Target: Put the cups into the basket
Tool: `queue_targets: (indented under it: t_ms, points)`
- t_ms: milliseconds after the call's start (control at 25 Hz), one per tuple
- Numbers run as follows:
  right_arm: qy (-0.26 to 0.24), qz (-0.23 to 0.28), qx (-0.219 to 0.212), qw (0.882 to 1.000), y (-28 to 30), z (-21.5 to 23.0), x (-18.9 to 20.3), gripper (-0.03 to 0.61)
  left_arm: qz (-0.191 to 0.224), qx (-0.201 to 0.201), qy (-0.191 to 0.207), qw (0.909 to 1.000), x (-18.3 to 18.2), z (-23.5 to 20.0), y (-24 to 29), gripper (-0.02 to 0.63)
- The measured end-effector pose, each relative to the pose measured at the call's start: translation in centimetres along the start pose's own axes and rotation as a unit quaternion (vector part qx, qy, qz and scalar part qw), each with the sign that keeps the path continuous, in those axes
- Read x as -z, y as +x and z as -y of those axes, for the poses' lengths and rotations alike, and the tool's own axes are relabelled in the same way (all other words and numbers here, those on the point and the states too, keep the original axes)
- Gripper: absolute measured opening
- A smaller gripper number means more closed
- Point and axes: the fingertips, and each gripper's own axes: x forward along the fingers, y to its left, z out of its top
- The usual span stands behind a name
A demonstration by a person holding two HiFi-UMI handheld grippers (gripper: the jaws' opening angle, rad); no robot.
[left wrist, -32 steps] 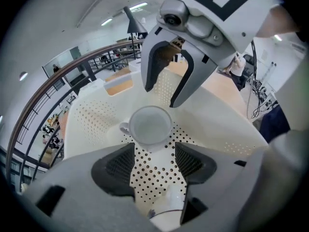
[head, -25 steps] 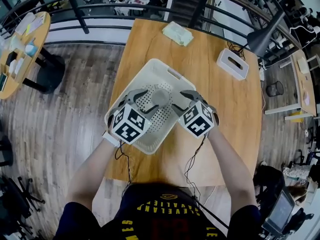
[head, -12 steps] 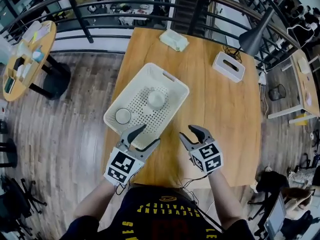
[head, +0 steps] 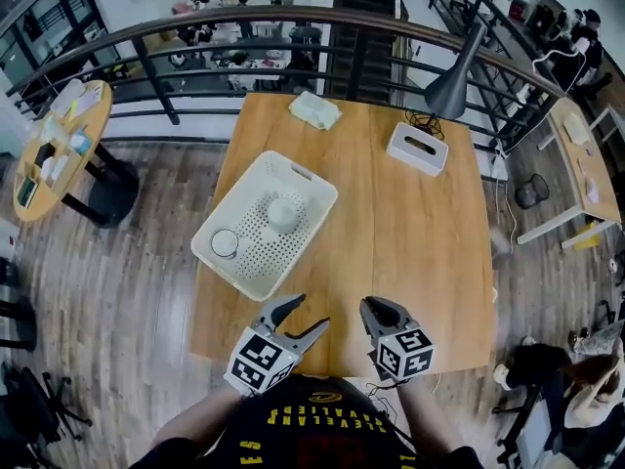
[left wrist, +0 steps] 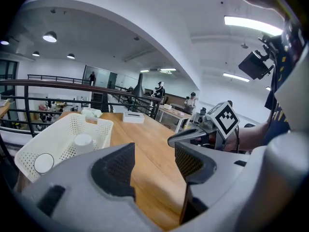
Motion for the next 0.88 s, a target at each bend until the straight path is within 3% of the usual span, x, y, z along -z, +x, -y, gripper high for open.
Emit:
queue_targets:
  t_ms: [440, 880]
  points:
    - [0.015, 0.141, -0.019, 0.99, -6.4, -2.0, -3.1, 0.013, 0.027, -0.005, -0.018, 0.9995, -0.4, 5.8, 0.5, 0.27]
    - [-0.012, 0.142, -0.071, 0.987, -9.9, -4.1, -0.9, 0.012, 0.027, -0.006, -0.03, 0.9992, 1.1, 10.8, 1.1, 0.27]
